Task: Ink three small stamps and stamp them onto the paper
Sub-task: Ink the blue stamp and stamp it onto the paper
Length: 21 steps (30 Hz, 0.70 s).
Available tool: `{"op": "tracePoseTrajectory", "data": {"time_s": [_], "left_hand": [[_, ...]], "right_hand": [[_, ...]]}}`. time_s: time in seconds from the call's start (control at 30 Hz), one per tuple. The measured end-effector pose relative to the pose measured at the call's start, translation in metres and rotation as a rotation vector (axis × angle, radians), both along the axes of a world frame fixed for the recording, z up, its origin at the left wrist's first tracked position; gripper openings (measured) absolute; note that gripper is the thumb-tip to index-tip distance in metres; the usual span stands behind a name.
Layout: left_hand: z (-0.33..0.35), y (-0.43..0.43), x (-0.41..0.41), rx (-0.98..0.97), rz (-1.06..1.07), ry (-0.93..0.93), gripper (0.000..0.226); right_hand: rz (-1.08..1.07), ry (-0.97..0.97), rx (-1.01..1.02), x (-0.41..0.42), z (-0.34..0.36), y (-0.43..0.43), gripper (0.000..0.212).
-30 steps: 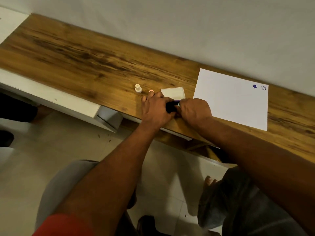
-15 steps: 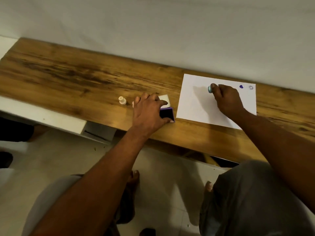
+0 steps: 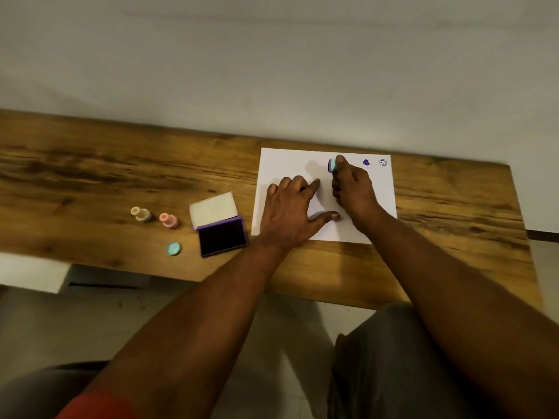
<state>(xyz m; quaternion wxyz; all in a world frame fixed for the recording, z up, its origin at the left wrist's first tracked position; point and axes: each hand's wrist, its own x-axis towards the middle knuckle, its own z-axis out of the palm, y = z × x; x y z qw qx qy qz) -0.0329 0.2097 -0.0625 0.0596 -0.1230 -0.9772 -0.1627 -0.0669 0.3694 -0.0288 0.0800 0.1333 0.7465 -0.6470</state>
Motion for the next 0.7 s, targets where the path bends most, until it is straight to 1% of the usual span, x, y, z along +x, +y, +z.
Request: {"op": "tracePoseTrajectory", "data": {"time_s": [0.1,0.2,0.23,0.27,0.3,0.37,0.4,0.43,0.53,0.63,0.7], "left_hand": [[-0.007,-0.002,-0.003,-0.003,0.004,-0.004,0.093],[-0.007,-0.004,-0.004,-0.009,0.002,-0.051,0.095],[-0.007,-0.004,-0.004,-0.007,-0.001,-0.053,0.095],[-0.007,-0.005,-0.004,-0.003,-0.003,-0.051,0.096],[-0.007,-0.005,-0.003,0.002,-0.003,-0.048,0.096],[-0.006,-0.007,-0.002,0.008,0.002,-0.045,0.096],[-0.006,-0.007,-0.002,0.011,0.004,-0.047,0.096],[-0.006,-0.006,-0.002,0.015,0.003,-0.047,0.096],[-0.005,-0.005,-0.002,0.021,0.000,-0.048,0.095],[-0.005,-0.006,-0.002,0.033,0.000,-0.048,0.095],[-0.005,-0.006,-0.002,0.029,0.002,-0.047,0.095]], "right_hand": [[0.001,-0.039,-0.053,-0.003,0.001,0.001,0.043],[-0.016,-0.093,-0.097,-0.007,0.005,0.003,0.043],[-0.029,-0.098,-0.083,-0.010,0.008,0.006,0.044],[-0.034,-0.073,0.002,-0.013,0.009,0.011,0.044],[-0.018,-0.015,0.167,-0.018,0.009,0.019,0.045],[0.047,0.137,0.601,-0.029,0.009,0.037,0.049],[0.068,0.183,0.788,-0.034,0.010,0.047,0.051],[0.094,0.205,0.914,-0.039,0.010,0.055,0.053],[0.189,0.222,1.125,-0.049,0.012,0.066,0.054],[0.269,0.254,1.240,-0.056,0.019,0.064,0.052],[0.252,0.326,1.292,-0.064,0.028,0.062,0.053]]}}
